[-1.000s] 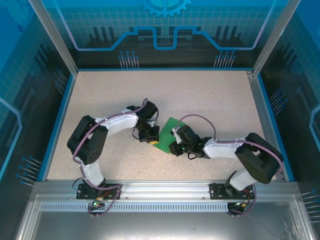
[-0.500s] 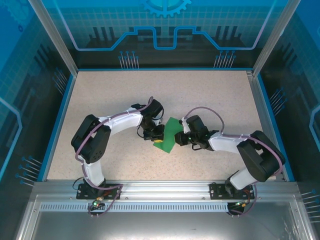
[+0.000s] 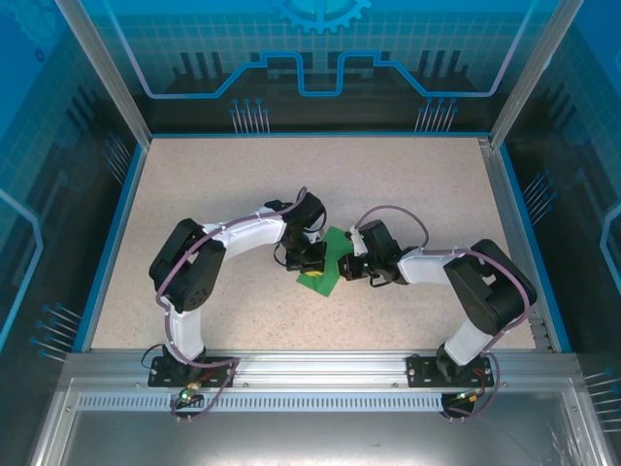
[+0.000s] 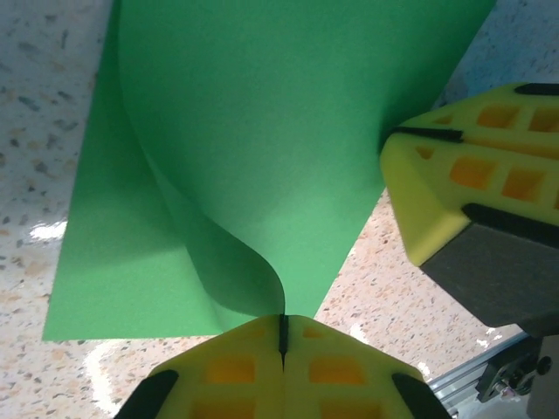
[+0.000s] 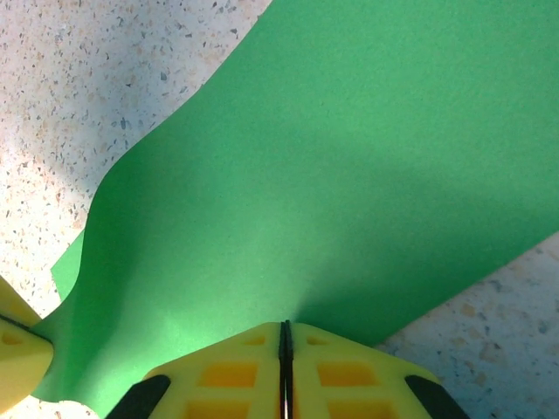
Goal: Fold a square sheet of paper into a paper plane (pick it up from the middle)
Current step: Fold the triangle a second time at the center of the table.
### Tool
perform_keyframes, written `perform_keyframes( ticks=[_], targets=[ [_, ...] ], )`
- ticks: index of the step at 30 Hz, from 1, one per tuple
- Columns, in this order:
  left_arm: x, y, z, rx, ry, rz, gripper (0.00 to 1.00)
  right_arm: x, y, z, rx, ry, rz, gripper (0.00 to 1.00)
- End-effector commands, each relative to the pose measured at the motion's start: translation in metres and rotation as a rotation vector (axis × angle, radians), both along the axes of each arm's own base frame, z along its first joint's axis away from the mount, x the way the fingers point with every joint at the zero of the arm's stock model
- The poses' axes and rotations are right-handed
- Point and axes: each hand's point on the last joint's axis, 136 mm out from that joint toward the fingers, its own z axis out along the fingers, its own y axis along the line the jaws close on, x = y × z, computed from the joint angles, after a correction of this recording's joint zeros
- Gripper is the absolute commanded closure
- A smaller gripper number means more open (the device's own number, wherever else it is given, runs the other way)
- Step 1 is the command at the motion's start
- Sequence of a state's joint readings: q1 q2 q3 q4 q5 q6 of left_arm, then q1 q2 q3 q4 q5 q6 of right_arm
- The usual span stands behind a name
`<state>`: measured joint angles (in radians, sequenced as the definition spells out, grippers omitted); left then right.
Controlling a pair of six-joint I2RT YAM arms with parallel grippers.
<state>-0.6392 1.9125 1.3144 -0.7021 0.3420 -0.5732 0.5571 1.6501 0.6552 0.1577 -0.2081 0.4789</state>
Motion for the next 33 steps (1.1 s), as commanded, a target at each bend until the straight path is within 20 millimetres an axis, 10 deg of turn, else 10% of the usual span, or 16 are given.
perform_keyframes(
  ticks=[1,33],
  targets=[
    [0.003,-0.016,0.005,-0.046,0.009,-0.023,0.97,0.001,-0.002,-0.004,0.015,0.042,-0.009,0.91],
    [0.023,-0.043,-0.026,-0.069,0.033,-0.009,0.97,0.001,0.005,0.000,0.206,0.111,-0.039,0.94]
  ],
)
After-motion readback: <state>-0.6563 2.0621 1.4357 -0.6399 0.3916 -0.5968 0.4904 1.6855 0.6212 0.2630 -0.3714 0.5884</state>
